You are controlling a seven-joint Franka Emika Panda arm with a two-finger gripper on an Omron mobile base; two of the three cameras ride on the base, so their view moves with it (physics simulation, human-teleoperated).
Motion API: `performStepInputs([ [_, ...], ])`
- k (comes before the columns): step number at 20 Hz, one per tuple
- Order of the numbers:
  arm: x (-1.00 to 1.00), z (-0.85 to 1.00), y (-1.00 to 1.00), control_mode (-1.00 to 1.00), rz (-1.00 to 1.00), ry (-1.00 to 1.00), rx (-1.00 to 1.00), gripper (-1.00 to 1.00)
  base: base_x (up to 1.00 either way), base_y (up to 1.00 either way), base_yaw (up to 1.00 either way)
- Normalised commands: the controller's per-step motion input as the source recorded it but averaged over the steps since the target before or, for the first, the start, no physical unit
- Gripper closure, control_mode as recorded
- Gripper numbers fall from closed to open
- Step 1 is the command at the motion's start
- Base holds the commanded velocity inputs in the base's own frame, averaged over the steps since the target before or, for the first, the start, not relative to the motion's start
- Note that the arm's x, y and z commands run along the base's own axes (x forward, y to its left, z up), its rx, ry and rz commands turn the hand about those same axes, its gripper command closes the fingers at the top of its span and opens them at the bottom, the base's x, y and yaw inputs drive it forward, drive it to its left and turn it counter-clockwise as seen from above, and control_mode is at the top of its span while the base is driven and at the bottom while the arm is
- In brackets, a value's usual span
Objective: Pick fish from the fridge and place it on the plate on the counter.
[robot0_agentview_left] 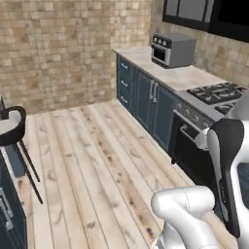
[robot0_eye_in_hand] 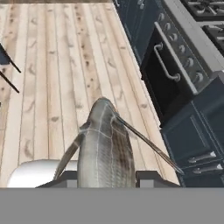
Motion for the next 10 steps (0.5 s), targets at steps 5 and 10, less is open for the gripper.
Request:
performStepInputs([
  [5,0.00,0.00,0.00,1.00,0.00,0.00,0.00,1.00,0.25,0.00,-0.81],
  [10,0.00,0.00,0.00,1.00,0.00,0.00,0.00,1.00,0.16,0.00,-0.83],
])
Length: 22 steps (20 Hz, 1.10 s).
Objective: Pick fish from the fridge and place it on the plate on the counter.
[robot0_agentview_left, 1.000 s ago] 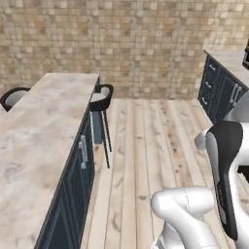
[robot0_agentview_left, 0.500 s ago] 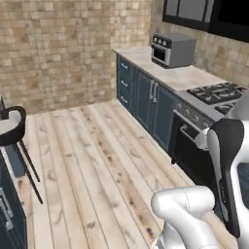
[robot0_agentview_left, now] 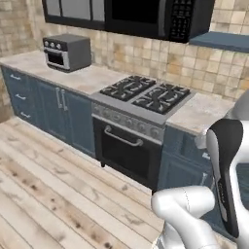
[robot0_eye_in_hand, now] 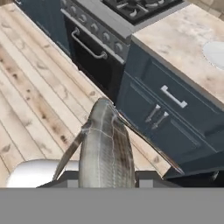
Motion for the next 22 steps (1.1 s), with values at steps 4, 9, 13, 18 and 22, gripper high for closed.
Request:
performStepInputs([
  [4,0.00,0.00,0.00,1.00,0.00,0.00,0.00,1.00,0.19,0.04,-0.79],
  [9,0.00,0.00,0.00,1.00,0.00,0.00,0.00,1.00,0.40,0.23,-0.73],
  [13,0.00,0.00,0.00,1.00,0.00,0.00,0.00,1.00,0.51,0.38,-0.67],
  [18,0.00,0.00,0.00,1.00,0.00,0.00,0.00,1.00,0.46,0.55,-0.59],
  [22,0.00,0.00,0.00,1.00,0.00,0.00,0.00,1.00,0.56,0.68,-0.35],
])
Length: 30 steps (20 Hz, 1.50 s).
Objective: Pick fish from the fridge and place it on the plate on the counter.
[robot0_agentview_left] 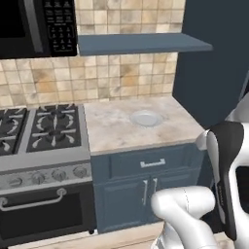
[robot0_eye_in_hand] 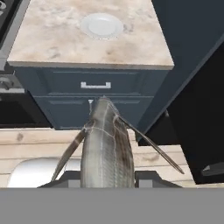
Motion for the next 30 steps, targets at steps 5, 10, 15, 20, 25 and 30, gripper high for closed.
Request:
performStepInputs([
  [5,0.00,0.00,0.00,1.00,0.00,0.00,0.00,1.00,0.63,0.66,-0.11],
  [10,0.00,0.00,0.00,1.00,0.00,0.00,0.00,1.00,0.51,0.22,0.00],
  [15,0.00,0.00,0.00,1.00,0.00,0.00,0.00,1.00,0.48,-0.26,0.05],
  [20,0.00,0.00,0.00,1.00,0.00,0.00,0.00,1.00,0.62,-0.29,0.06],
  [25,0.00,0.00,0.00,1.00,0.00,0.00,0.00,1.00,0.69,-0.19,0.06],
  [30,0.13,-0.12,-0.05,-1.00,0.02,0.00,0.01,1.00,0.53,-0.20,0.06],
])
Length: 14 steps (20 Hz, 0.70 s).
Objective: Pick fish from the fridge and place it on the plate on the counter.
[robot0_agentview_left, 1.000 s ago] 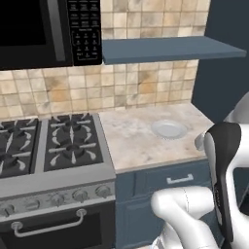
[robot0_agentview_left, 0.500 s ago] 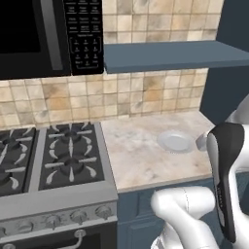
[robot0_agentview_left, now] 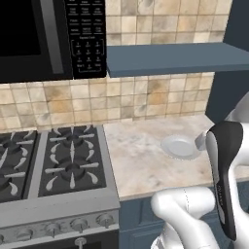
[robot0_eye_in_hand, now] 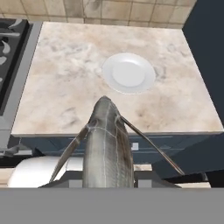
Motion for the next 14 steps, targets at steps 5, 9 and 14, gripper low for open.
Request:
performStepInputs([
  [5,0.75,-0.71,-0.36,-1.00,0.07,0.00,0.03,1.00,0.00,0.00,0.00],
  [9,0.83,-0.83,-0.35,-1.00,0.04,0.00,0.01,1.00,0.00,0.00,0.00],
  [14,0.71,-0.69,-0.18,-1.00,0.03,0.00,0.00,1.00,0.00,0.00,0.00],
])
